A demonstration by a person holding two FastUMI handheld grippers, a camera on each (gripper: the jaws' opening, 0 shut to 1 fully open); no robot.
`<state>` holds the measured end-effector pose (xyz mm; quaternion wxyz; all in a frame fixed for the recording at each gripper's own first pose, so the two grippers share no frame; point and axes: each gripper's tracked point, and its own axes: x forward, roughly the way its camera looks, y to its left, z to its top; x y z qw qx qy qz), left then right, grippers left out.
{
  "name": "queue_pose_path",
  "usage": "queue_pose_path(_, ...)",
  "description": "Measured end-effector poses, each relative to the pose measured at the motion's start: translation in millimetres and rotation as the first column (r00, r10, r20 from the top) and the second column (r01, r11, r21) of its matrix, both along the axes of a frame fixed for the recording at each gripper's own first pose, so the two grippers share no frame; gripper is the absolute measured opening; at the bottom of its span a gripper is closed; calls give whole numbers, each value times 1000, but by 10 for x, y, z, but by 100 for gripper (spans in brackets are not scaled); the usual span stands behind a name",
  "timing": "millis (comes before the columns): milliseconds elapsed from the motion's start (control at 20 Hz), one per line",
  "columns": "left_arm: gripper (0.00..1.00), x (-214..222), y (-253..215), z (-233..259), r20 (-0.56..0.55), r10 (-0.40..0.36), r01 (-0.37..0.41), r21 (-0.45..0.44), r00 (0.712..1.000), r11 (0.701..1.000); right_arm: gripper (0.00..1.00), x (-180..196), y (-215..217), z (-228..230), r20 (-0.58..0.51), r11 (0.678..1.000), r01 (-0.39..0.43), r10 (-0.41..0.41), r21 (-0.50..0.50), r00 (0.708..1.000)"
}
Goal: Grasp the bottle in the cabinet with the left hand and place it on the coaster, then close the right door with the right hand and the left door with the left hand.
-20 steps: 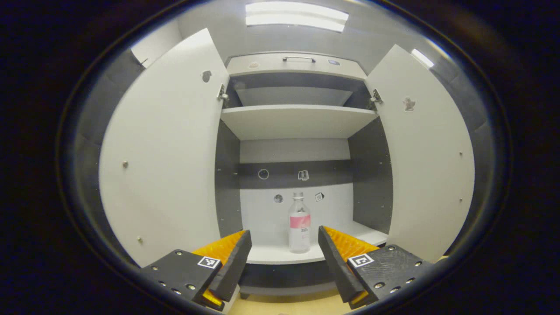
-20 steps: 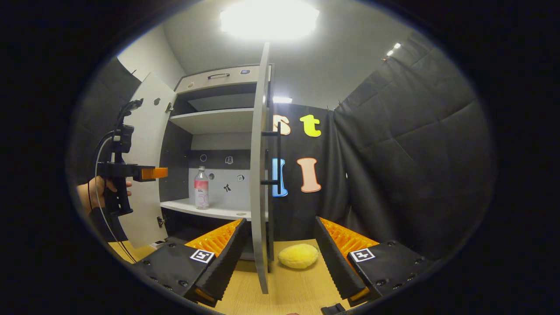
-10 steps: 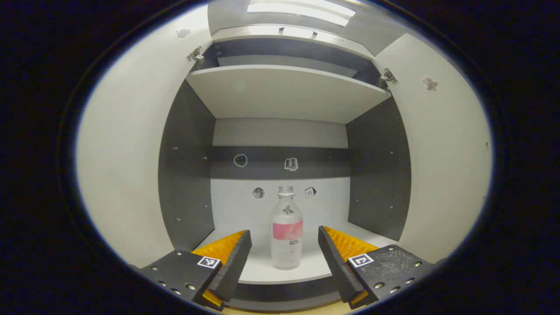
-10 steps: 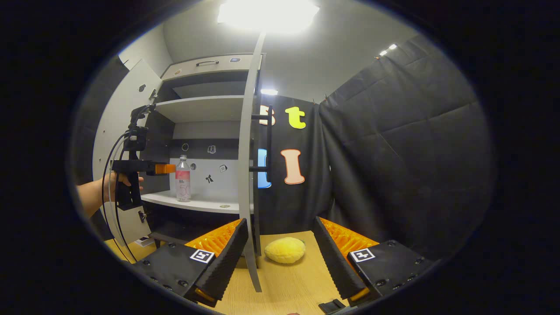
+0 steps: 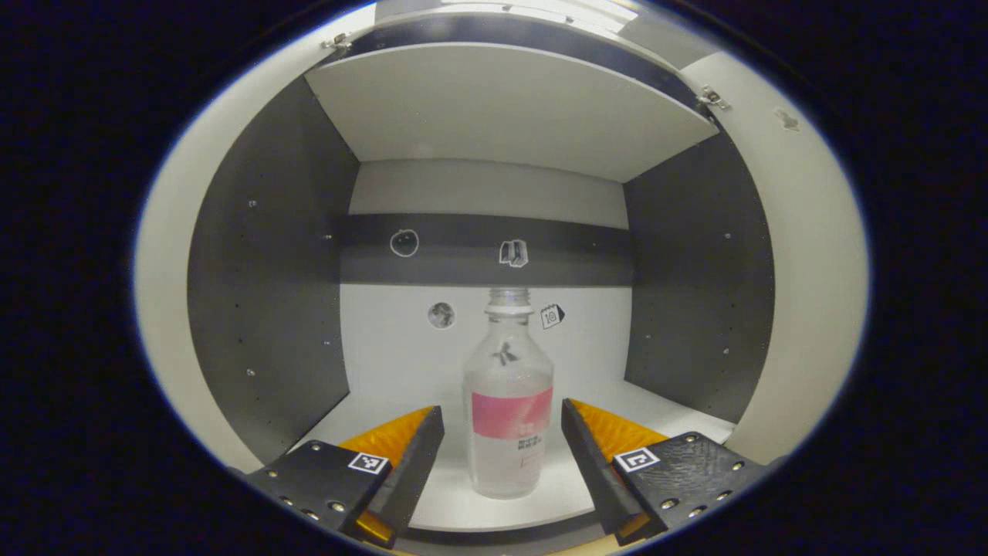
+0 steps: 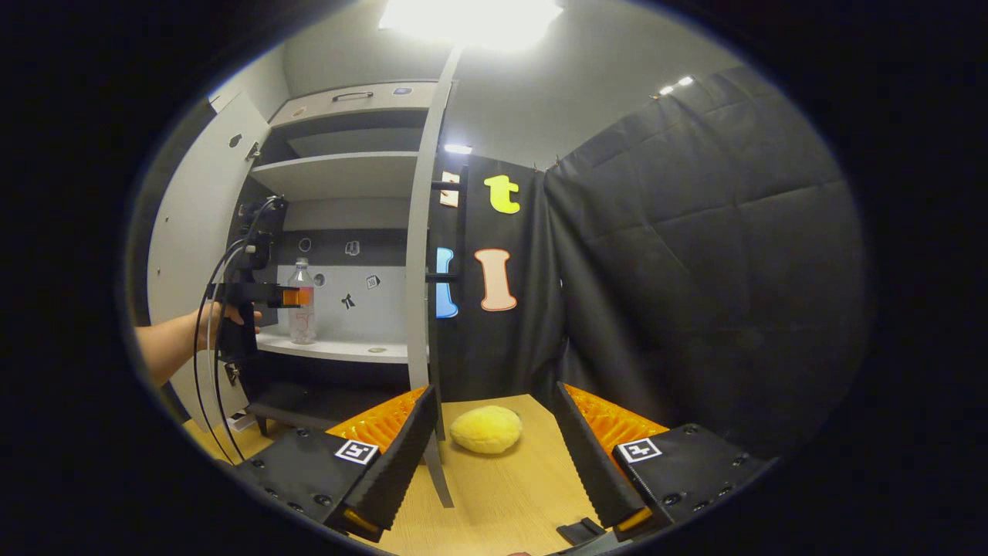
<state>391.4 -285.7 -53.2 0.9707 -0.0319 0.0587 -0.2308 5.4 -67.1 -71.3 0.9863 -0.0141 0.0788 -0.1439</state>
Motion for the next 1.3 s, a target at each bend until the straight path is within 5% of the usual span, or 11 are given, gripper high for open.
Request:
queue_pose_path(200,90,152,-37,-77,-7,10,-10,16,1000,1000,96,-50,1,-96,-27,1000,16,-16,8,1000)
queue_pose_path(300,76,185,-6,-96,-2,8,-8,25,1000,1000,96,-50,15,-111,-32,1000,13,-13,14,999)
queue_pose_path(400,72,210,-7,-94,-1,9,-9,18,1000,1000,96,-53,33,-100,-31,1000,8,-8,12,999)
queue_pose_path(450,79,198,-3,-80,-1,4,-4,12,1000,1000,96,-54,39,-89,-28,1000,4,-4,9,1000)
queue_pose_path(500,70,178,-11,-80,-4,-2,2,7,1000,1000,96,-58,43,-86,-25,1000,0,0,5,1000)
queue_pose_path(600,70,146,20,-37,-3,2,-2,-3,1000,1000,93,-74,71,-79,-26,1000,-13,13,5,1000)
queue_pose_path(1300,70,-924,368,272,96,59,-56,-27,994,998,93,-293,189,-20,-14,984,-173,173,44,985)
